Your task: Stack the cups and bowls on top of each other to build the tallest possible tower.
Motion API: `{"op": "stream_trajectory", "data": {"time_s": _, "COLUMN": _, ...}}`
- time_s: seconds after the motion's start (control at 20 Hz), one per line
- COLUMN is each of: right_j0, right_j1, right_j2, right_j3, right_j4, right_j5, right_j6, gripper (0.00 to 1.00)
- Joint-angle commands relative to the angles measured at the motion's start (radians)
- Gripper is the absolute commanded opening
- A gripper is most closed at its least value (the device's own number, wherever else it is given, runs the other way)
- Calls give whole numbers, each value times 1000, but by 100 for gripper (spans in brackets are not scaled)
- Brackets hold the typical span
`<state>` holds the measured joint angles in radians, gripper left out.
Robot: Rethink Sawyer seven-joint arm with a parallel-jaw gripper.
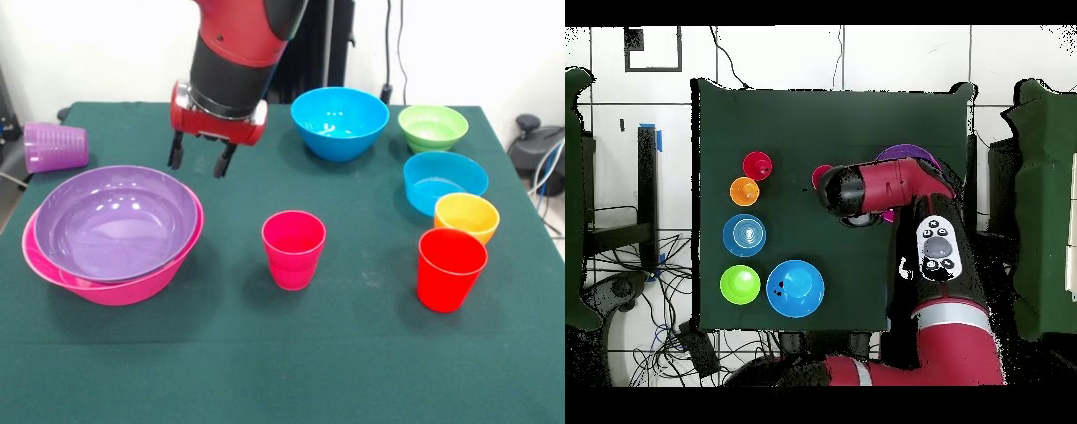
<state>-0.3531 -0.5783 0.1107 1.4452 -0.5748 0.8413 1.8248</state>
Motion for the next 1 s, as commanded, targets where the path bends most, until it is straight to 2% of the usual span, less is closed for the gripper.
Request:
{"op": "stream_trajectory", "data": {"time_s": 0.05, "right_j0": -44, "right_j1": -44, "right_j2": 154, "right_j3": 128, "right_j4": 21, "right_j5": 120, "right_j6": -333, "gripper": 100}}
{"op": "stream_trajectory", "data": {"time_s": 0.35, "right_j0": -125, "right_j1": -50, "right_j2": 264, "right_j3": 235, "right_j4": 158, "right_j5": 125, "right_j6": -252, "gripper": 100}}
{"op": "stream_trajectory", "data": {"time_s": 0.8, "right_j0": -174, "right_j1": -50, "right_j2": 337, "right_j3": 323, "right_j4": 283, "right_j5": 156, "right_j6": -146, "gripper": 100}}
{"op": "stream_trajectory", "data": {"time_s": 1.0, "right_j0": -169, "right_j1": -54, "right_j2": 335, "right_j3": 342, "right_j4": 295, "right_j5": 149, "right_j6": -101, "gripper": 100}}
